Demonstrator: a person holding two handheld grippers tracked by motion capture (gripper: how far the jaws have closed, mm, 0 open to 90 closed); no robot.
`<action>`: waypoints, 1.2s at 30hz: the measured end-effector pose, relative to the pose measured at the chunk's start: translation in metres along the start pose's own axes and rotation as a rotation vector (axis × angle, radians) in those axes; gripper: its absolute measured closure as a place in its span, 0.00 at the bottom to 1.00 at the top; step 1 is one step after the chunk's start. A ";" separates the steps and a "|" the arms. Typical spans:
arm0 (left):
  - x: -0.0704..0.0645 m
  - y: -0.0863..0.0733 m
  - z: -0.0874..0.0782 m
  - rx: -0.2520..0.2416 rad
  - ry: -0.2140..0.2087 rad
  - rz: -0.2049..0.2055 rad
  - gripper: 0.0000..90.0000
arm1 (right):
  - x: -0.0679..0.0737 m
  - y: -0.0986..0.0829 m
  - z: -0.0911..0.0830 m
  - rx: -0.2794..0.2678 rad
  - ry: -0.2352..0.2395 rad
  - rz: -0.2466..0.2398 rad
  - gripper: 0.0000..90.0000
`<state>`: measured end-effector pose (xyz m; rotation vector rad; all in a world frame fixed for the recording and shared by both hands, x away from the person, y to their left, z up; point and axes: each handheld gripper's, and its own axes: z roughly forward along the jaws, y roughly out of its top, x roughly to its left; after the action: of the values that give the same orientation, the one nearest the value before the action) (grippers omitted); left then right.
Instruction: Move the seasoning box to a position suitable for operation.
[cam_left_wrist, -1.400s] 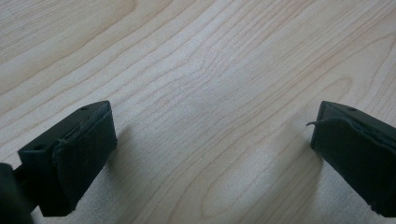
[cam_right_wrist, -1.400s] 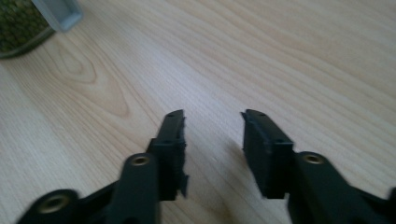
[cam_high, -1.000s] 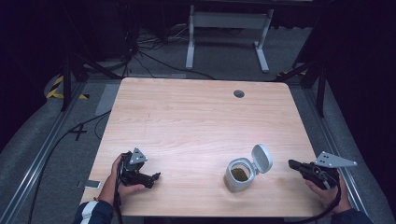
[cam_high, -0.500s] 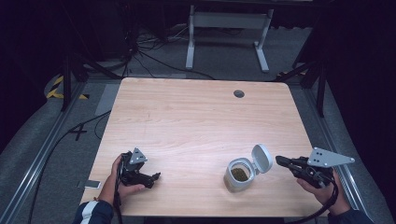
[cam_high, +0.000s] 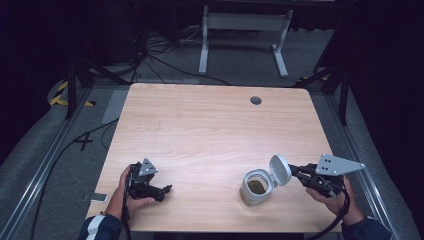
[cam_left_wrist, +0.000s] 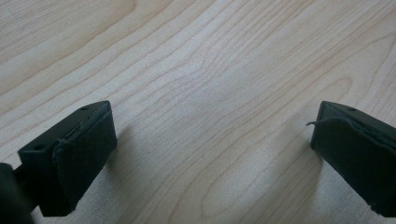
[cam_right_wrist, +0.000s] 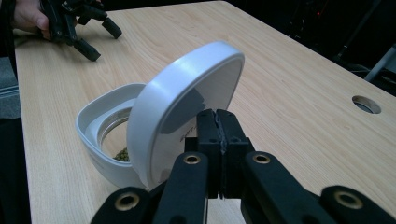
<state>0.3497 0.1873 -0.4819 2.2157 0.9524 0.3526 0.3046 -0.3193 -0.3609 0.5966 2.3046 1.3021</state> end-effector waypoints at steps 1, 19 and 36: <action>0.000 0.000 0.000 -0.001 0.000 0.000 0.01 | 0.000 0.000 0.000 0.000 0.002 0.000 1.00; 0.000 0.000 0.000 0.004 -0.005 0.002 0.01 | 0.013 0.004 0.006 0.003 0.040 -0.033 1.00; 0.002 0.001 0.000 0.004 -0.008 0.011 0.01 | 0.011 0.001 0.008 0.009 0.042 -0.034 1.00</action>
<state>0.3510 0.1882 -0.4814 2.2246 0.9375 0.3465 0.3004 -0.3071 -0.3655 0.5359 2.3450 1.3018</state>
